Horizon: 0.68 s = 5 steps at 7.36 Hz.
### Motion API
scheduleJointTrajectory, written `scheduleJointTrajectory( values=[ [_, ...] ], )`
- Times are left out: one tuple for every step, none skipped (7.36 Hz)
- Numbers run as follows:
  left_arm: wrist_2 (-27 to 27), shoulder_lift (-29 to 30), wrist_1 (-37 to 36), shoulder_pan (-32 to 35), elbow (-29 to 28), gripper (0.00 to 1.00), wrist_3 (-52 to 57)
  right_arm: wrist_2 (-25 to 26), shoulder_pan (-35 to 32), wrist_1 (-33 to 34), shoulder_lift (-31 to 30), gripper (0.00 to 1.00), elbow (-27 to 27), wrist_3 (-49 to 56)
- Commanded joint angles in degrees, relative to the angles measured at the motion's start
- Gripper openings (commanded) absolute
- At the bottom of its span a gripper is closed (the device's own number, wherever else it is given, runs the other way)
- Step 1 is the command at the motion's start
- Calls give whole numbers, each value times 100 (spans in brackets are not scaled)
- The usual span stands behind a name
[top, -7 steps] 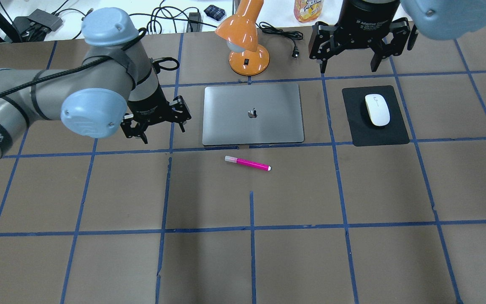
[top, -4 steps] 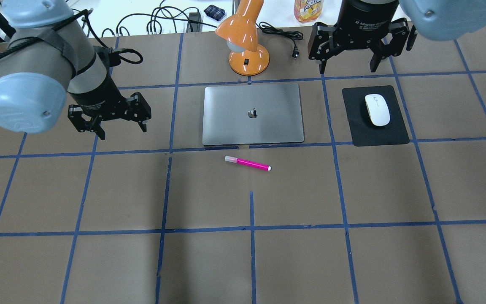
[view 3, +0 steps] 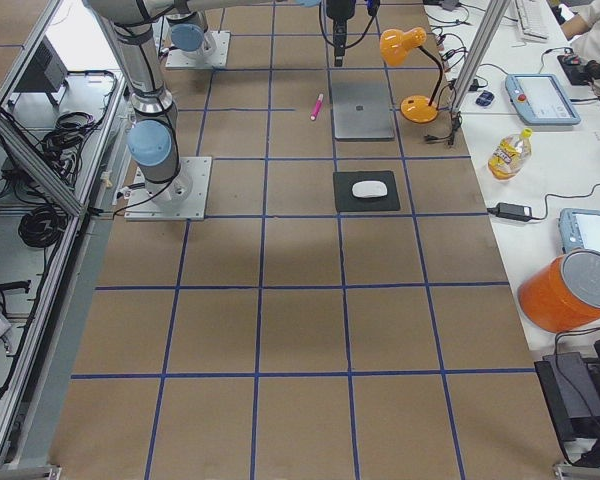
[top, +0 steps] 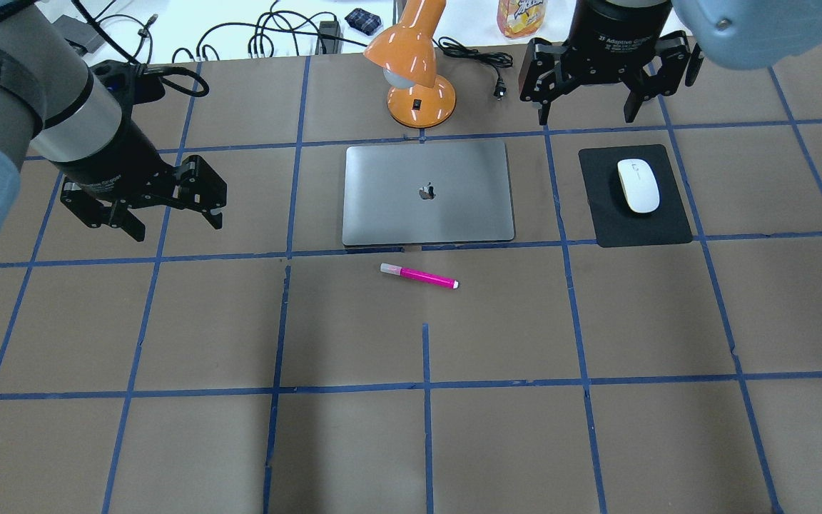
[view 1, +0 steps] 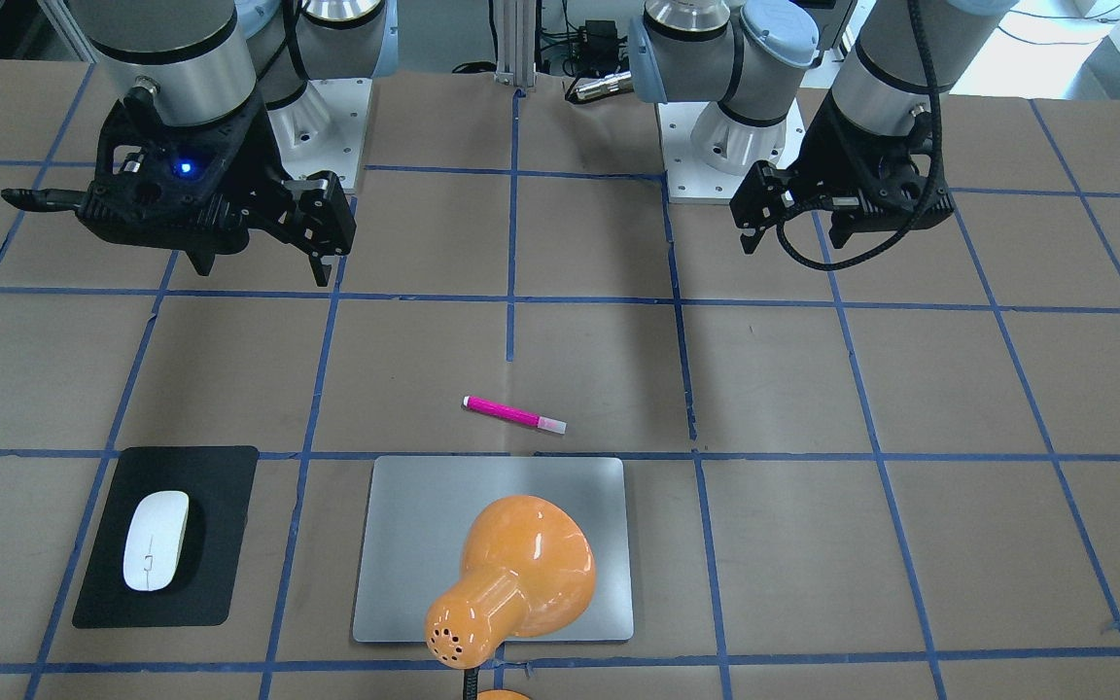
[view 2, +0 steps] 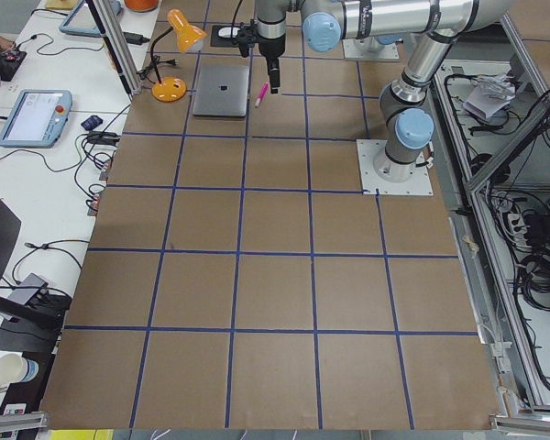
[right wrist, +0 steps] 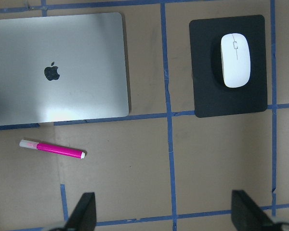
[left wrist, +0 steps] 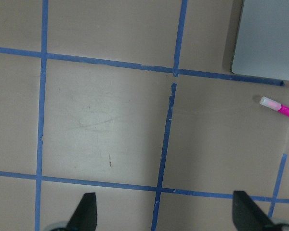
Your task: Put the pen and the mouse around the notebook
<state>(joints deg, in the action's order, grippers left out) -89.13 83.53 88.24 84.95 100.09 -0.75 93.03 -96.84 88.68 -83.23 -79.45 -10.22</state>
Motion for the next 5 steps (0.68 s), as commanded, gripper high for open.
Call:
scheduleJointTrajectory(
  values=[
    [-323, -118, 237, -22, -51, 100, 399, -4, 7, 0, 8, 100, 0, 3],
    [-350, -118, 273, 4, -60, 100, 400, 5, 7, 9, 8, 100, 0, 11],
    [-333, -153, 282, 4, -69, 100, 400, 14, 25, 9, 8, 100, 0, 12],
    [-289, -179, 282, 12, -69, 100, 392, 5, 25, 26, 8, 100, 0, 12],
    [-280, -188, 282, 13, -51, 100, 392, 14, 33, 18, 8, 100, 0, 29]
  ],
)
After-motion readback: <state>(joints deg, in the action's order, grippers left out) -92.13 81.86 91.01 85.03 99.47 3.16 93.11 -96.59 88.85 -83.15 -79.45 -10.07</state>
